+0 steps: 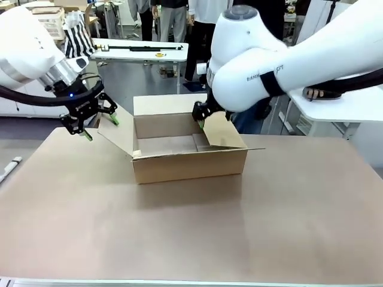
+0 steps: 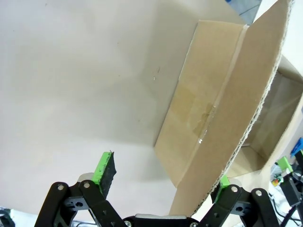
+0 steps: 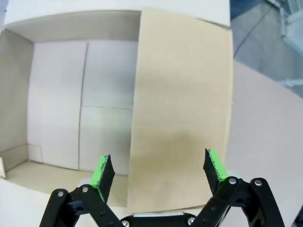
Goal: Pack the gift set into the box.
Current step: Place both hands on the side flaps of the Package Box and spread them outward.
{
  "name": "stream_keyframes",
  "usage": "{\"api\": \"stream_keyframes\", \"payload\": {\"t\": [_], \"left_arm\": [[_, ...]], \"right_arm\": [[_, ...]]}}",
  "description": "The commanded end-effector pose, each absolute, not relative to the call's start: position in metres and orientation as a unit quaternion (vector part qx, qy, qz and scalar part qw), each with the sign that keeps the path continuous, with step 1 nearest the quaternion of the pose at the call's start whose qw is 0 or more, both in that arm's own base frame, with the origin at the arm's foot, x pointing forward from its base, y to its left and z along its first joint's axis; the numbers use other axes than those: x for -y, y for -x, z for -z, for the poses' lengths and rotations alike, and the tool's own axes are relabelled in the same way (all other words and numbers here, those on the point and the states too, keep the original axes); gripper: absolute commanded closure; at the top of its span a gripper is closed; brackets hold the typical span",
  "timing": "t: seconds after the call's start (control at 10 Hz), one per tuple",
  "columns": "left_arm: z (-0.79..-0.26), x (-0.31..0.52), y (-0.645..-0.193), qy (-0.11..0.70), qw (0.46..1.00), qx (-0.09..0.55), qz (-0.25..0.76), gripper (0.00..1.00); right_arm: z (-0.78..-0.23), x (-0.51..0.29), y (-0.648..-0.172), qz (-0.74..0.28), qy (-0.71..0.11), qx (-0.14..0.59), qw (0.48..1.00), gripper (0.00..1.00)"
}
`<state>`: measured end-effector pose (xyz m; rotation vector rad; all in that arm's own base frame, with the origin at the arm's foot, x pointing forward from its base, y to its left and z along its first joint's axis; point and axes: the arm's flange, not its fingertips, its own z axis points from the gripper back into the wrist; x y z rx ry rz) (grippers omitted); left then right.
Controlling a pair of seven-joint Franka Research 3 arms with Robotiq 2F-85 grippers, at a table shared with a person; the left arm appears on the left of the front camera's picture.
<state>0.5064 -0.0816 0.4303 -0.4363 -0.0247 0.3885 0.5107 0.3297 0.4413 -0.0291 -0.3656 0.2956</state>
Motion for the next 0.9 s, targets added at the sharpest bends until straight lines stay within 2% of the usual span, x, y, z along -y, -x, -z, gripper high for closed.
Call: {"api": "stream_keyframes", "payload": {"t": [0.0, 0.2, 0.4, 0.8], "left_arm": [[-0.433, 0.082, -0.505, 0.205, 0.958, 0.013, -0.199, 0.0], [-0.433, 0.082, -0.505, 0.205, 0.958, 0.013, -0.199, 0.0], [-0.433, 0.082, -0.505, 0.205, 0.958, 0.013, -0.199, 0.0], [-0.433, 0.082, -0.505, 0.205, 0.958, 0.013, -0.199, 0.0]], "right_arm": [[-0.43, -0.31, -0.503, -0.144, -0.018, 0.171, 0.974, 0.0], [-0.435, -0.343, -0.52, -0.151, 0.047, 0.188, 0.969, 0.0], [-0.426, -0.367, -0.532, -0.168, 0.05, 0.214, 0.961, 0.0], [-0.389, -0.377, -0.546, -0.175, 0.118, 0.219, 0.953, 0.0]]}}
